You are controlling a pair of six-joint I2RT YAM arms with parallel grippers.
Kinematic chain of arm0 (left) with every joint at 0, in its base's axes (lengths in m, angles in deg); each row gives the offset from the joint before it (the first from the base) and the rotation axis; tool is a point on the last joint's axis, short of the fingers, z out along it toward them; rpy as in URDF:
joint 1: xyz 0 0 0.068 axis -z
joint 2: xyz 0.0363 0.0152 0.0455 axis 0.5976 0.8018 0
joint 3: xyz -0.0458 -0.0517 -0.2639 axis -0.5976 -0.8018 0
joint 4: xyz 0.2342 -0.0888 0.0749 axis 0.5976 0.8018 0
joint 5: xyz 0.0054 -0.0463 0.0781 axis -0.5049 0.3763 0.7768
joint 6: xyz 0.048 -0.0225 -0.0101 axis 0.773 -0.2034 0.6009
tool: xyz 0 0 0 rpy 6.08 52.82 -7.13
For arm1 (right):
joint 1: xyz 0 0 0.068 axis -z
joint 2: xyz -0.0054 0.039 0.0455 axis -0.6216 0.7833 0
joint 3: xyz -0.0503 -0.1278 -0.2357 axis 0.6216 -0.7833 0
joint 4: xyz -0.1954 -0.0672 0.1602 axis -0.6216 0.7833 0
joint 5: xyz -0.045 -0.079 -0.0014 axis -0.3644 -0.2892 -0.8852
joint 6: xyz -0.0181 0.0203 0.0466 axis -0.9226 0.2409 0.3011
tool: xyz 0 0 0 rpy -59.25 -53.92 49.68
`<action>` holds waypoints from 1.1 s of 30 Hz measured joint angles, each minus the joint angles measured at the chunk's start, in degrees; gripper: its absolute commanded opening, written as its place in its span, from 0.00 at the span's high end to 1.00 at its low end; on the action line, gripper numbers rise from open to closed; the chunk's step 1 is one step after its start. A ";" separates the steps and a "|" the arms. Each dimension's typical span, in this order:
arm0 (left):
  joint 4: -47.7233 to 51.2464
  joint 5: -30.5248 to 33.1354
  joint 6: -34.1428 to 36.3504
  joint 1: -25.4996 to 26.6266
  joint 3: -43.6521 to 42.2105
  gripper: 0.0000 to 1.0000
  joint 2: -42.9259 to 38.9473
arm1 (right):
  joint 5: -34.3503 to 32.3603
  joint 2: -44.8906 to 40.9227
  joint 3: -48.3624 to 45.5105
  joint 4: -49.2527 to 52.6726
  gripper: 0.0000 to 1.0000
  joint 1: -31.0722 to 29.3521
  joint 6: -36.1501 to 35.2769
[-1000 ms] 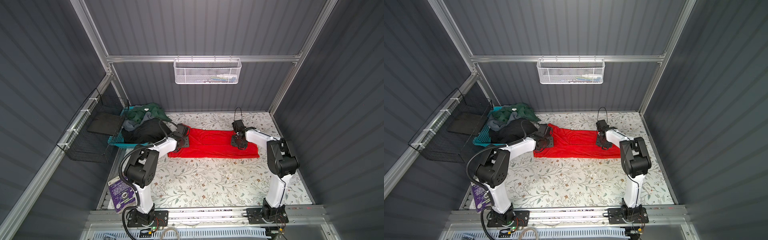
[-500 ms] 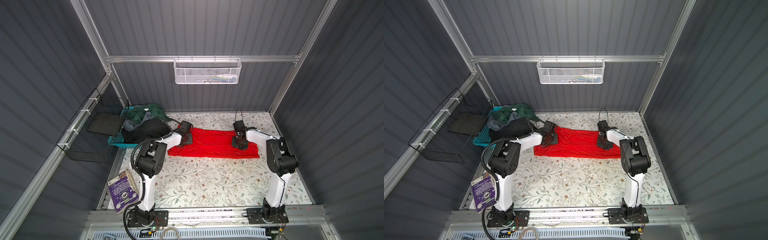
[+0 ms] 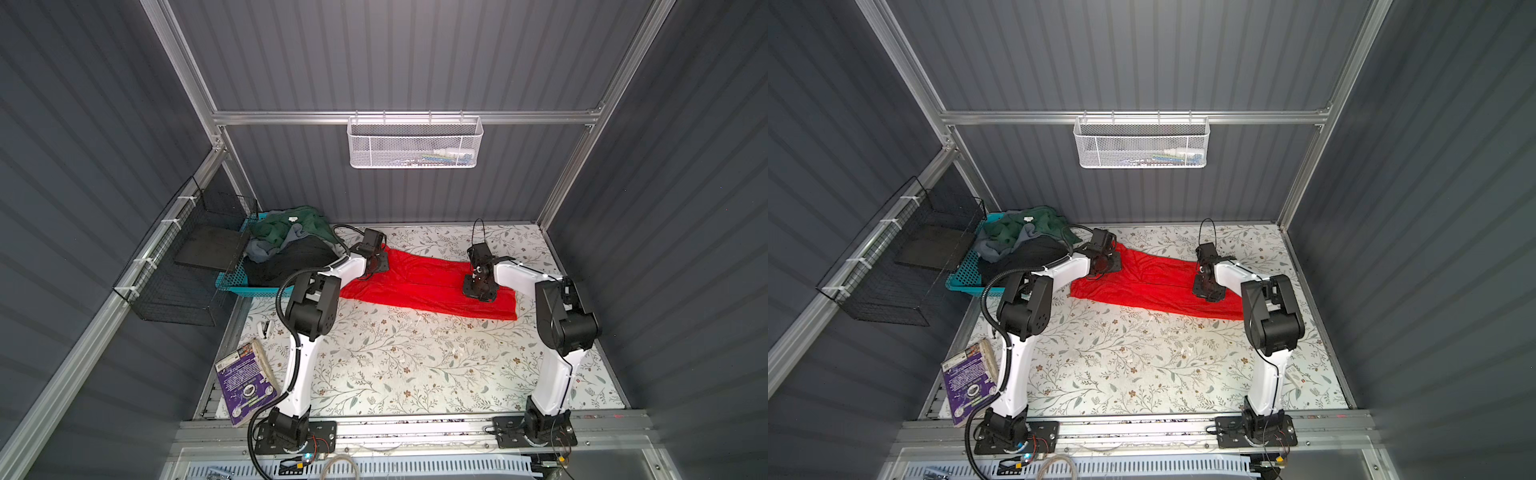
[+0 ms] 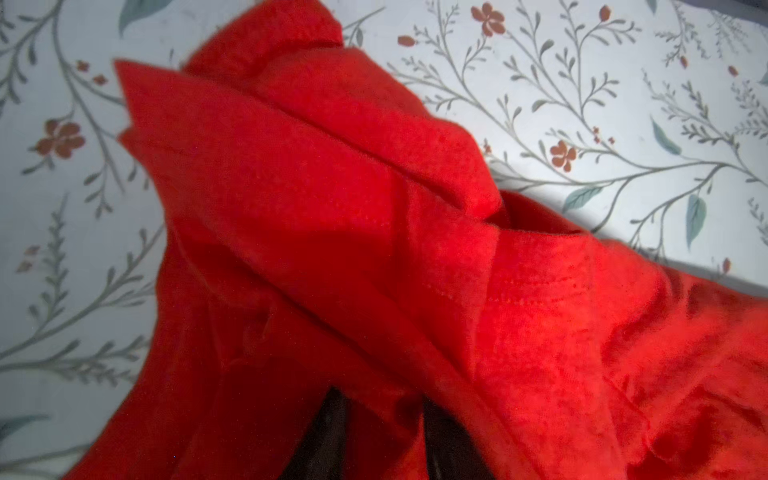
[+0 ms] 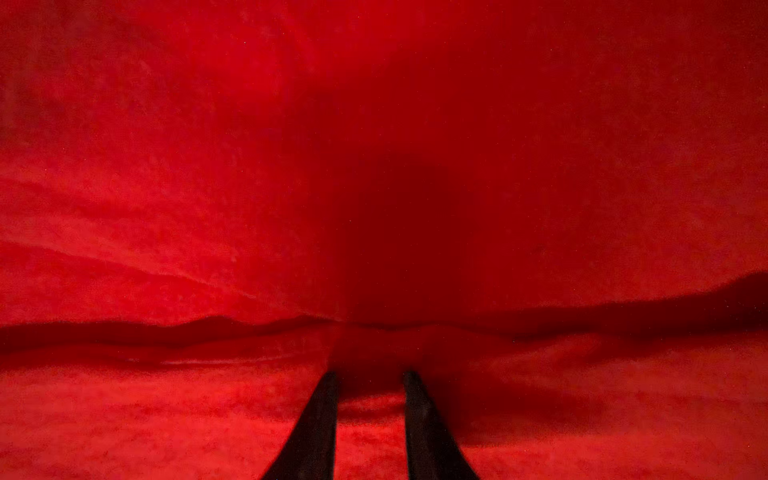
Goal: Fold and stack the t-shirts
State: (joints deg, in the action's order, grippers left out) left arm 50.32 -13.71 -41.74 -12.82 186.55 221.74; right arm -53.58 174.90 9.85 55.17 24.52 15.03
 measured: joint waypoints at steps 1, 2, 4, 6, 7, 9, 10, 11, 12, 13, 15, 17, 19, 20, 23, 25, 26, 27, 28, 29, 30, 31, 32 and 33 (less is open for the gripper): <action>-0.07 -0.46 0.22 -0.13 1.46 0.68 0.96 | 0.24 -0.37 -0.44 0.00 0.71 -0.11 0.02; -0.04 -0.81 0.46 -0.28 2.64 0.68 1.73 | 0.48 -0.68 -0.83 0.09 0.71 -0.22 0.04; 0.04 -1.62 0.96 -0.44 5.64 0.67 3.67 | 0.87 -1.33 -1.70 0.22 0.71 -0.74 0.20; 0.24 -2.27 1.33 -0.63 8.02 0.67 5.22 | 1.03 -1.79 -2.40 0.28 0.72 -1.46 0.28; 0.44 -2.56 1.49 -0.66 9.03 0.67 5.81 | 1.14 -1.99 -2.73 0.24 0.72 -1.92 0.42; 0.63 -3.39 1.51 -0.79 10.49 0.67 6.67 | 1.33 -2.45 -3.43 0.09 0.73 -2.67 0.68; 0.66 -3.93 1.51 -0.87 11.23 0.67 7.17 | 1.40 -2.69 -3.82 -0.02 0.73 -3.04 0.92; 0.63 -4.42 1.51 -1.01 11.96 0.66 7.61 | 1.42 -2.95 -4.20 -0.11 0.73 -3.37 1.20; 0.66 -4.94 1.62 -1.07 12.85 0.66 8.20 | 1.46 -3.34 -4.70 -0.28 0.73 -3.82 1.40; 0.63 -5.46 1.84 -1.14 13.77 0.65 8.81 | 1.51 -3.76 -5.25 -0.42 0.73 -4.35 1.70; 0.52 -6.84 2.40 -1.33 15.10 0.65 9.70 | 1.86 -4.57 -6.38 -0.76 0.73 -5.35 2.32; 0.42 -8.09 2.80 -1.44 15.85 0.65 10.16 | 2.71 -5.55 -7.72 -1.31 0.73 -6.34 3.10; 0.37 -9.11 2.99 -1.49 15.91 0.65 10.19 | 3.89 -6.43 -8.83 -1.62 0.73 -7.39 4.11; 0.22 -9.51 3.02 -1.49 15.93 0.65 10.19 | 4.46 -6.78 -9.27 -1.84 0.73 -7.96 4.57; -0.31 -10.47 3.02 -1.49 16.06 0.64 10.43 | 6.29 -7.37 -10.08 -2.32 0.73 -9.66 5.86; -0.72 -11.28 3.02 -1.49 16.98 0.63 11.21 | 7.54 -7.41 -10.27 -2.91 0.73 -10.67 6.69; -0.96 -11.74 3.02 -1.57 17.59 0.63 11.80 | 8.35 -7.48 -10.47 -3.45 0.73 -11.08 7.04; -1.36 -12.20 2.99 -1.75 18.10 0.63 12.24 | 9.07 -7.48 -10.67 -3.89 0.73 -11.34 7.34; -1.55 -12.59 2.99 -1.92 18.62 0.63 12.68 | 9.60 -7.50 -10.75 -4.24 0.73 -11.54 7.58; -1.90 -12.98 2.97 -2.21 19.12 0.63 13.05 | 10.23 -7.48 -10.78 -4.52 0.73 -11.69 7.74; -2.05 -13.42 2.97 -2.40 19.52 0.62 13.38 | 10.82 -7.45 -10.78 -4.70 0.73 -11.87 7.85; -2.34 -13.84 2.95 -2.62 19.74 0.62 13.57 | 11.23 -7.41 -10.78 -4.81 0.73 -12.00 7.93; -2.64 -14.34 2.86 -2.80 19.78 0.61 13.68 | 11.74 -7.34 -10.78 -4.90 0.73 -12.22 7.96; -2.97 -14.86 2.75 -3.02 19.80 0.60 13.77 | 12.22 -7.32 -10.78 -5.05 0.73 -12.48 7.98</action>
State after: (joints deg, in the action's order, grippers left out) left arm 47.34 -28.57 -38.99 -15.84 206.35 235.51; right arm -41.37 167.58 -0.93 50.12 12.04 23.01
